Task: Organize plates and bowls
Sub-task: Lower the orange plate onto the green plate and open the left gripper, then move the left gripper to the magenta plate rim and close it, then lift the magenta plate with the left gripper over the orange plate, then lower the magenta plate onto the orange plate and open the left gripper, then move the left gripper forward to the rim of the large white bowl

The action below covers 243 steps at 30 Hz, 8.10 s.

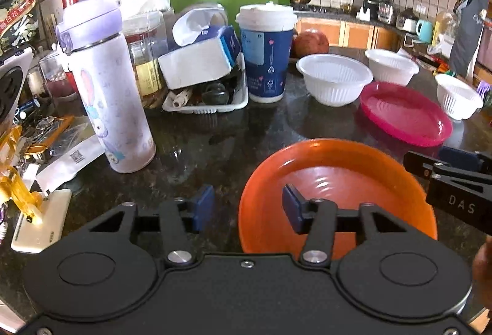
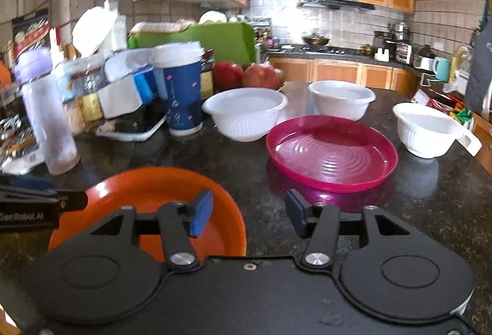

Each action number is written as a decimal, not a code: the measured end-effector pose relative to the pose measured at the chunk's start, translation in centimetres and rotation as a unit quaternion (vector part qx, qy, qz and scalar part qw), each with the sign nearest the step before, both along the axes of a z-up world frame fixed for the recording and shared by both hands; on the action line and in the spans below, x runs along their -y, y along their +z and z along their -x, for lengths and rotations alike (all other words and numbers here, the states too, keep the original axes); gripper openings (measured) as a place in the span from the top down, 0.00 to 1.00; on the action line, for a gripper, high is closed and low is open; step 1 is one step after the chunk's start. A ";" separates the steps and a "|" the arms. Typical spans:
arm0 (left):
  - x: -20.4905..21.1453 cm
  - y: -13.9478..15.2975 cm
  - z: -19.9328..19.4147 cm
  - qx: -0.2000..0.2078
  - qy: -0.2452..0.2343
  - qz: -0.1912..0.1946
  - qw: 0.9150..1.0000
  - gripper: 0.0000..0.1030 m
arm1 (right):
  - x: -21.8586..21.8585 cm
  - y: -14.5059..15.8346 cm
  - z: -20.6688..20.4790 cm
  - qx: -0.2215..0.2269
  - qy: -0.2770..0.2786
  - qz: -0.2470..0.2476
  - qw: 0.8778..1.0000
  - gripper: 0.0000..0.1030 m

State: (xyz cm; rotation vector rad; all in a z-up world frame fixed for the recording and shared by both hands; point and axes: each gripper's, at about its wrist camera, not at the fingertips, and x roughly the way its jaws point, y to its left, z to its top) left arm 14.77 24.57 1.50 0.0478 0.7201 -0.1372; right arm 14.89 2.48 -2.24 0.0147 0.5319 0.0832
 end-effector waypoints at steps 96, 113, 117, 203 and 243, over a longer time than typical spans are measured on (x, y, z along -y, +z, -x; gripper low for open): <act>19.4 -2.4 -12.5 -0.126 0.005 -0.006 0.992 0.86 | 18.3 -3.1 -14.7 -0.085 0.022 -0.014 0.996 0.91; 21.3 -2.2 -8.1 -0.108 -0.023 -0.027 0.994 0.78 | 20.7 -3.2 -9.4 -0.093 -0.003 -0.044 0.995 0.88; 21.3 -2.4 -8.5 -0.102 -0.012 -0.027 0.994 0.77 | 20.9 -3.3 -9.9 -0.087 -0.004 -0.043 0.995 0.87; 0.8 -0.2 0.1 -0.036 0.010 -0.022 0.999 0.76 | -1.1 -0.9 0.0 -0.038 0.018 -0.004 0.999 0.83; 7.3 2.6 -0.6 0.016 -0.030 0.004 0.999 0.36 | 9.1 0.4 0.9 -0.014 -0.075 -0.045 0.996 0.16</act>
